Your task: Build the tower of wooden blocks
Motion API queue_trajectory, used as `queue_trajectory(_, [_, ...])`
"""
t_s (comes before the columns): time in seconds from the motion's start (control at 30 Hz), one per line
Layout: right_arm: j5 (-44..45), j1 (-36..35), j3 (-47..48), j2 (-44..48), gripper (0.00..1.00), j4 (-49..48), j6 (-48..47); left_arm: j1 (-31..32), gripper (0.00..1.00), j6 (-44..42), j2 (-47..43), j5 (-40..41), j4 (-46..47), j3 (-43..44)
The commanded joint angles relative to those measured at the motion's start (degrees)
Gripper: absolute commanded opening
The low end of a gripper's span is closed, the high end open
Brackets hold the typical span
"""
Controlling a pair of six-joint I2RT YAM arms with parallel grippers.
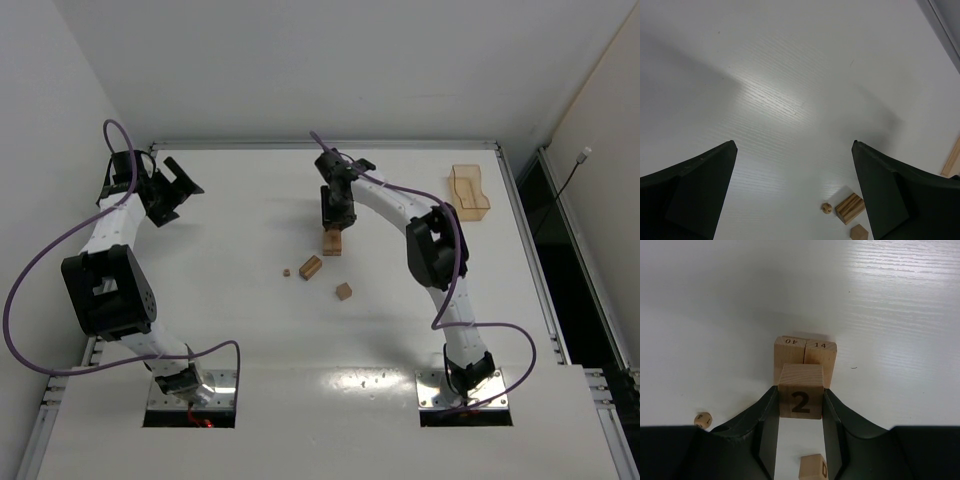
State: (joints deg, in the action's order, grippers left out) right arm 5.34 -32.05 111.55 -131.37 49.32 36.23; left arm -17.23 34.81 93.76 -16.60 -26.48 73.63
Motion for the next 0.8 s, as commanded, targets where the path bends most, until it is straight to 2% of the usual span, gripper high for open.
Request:
queue_trajectory(0.0, [-0.4,-0.5,0.8,-0.2,0.05,-1.5,0.7,-0.2,1.00,0.4,-0.2,-0.6,1.3,0.9])
queue_trajectory(0.2, [-0.9,-0.5,0.8,-0.7,0.14,-1.5,0.7,-0.2,1.00,0.4,-0.2,-0.6,1.3,0.9])
queue_trajectory(0.47, [-0.9,-0.5,0.8,-0.7,0.14,-1.5,0.7,-0.2,1.00,0.4,-0.2,-0.6,1.3,0.9])
queue_trajectory(0.53, [-0.9,-0.5,0.8,-0.7,0.27,-1.5,0.7,-0.2,1.00,0.4,-0.2,-0.6,1.3,0.9])
queue_trajectory(0.63, [-0.9,-0.5,0.8,-0.7,0.36,-1.5,0.7,-0.2,1.00,0.4,-0.2,-0.6,1.3,0.9])
queue_trajectory(0.67, [-0.9,-0.5,0.8,-0.7,0.44,-1.5,0.7,-0.2,1.00,0.4,-0.2,-0.6,1.3,0.9])
queue_trajectory(0.77, [0.5,-0.5,0.8,-0.7,0.46,-1.5,0.7,-0.2,1.00,0.4,-0.2,-0.6,1.3,0.9])
